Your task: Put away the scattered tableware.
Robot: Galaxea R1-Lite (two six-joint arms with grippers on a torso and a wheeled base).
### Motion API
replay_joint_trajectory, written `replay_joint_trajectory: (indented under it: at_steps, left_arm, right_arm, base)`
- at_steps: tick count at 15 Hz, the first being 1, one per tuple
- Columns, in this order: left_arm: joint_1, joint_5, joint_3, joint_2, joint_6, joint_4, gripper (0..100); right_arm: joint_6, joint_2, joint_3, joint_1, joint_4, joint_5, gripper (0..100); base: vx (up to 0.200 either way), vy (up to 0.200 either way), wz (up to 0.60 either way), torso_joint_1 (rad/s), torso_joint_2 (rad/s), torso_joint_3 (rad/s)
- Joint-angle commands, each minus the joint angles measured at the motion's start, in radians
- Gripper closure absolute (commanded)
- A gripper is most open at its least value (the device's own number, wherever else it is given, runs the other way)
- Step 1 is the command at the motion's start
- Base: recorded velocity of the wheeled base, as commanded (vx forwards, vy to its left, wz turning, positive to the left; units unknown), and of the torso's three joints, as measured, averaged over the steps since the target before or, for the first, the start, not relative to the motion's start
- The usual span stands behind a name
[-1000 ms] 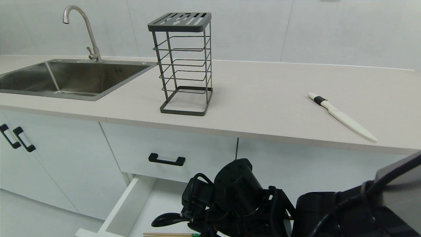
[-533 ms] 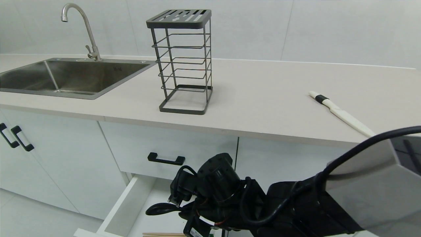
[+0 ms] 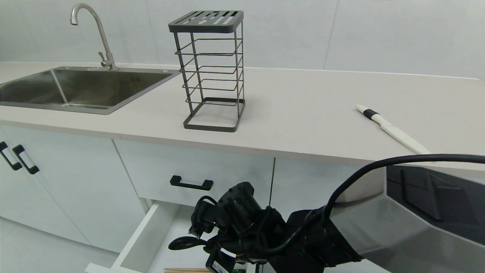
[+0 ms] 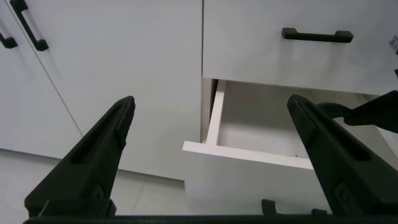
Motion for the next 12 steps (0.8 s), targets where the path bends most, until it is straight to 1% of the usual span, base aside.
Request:
replay_joint_trajectory:
  at_steps: [1,12]
  left_arm:
    - [0.000,-0.001,0.000,0.001,0.000,0.000,0]
    - [0.000,0.001,0.000,0.001,0.000,0.000,0]
  right_arm:
    - [0.000,0.054,-0.038,-0.005,0.007,0.000,100]
    - [-0.006,0.186,-0.165,-0.026,0.032,0.000,100]
  base:
    - [0.000,0.000,0.00,0.000,0.00,0.000]
    - [0.000,0.000,0.00,0.000,0.00,0.000]
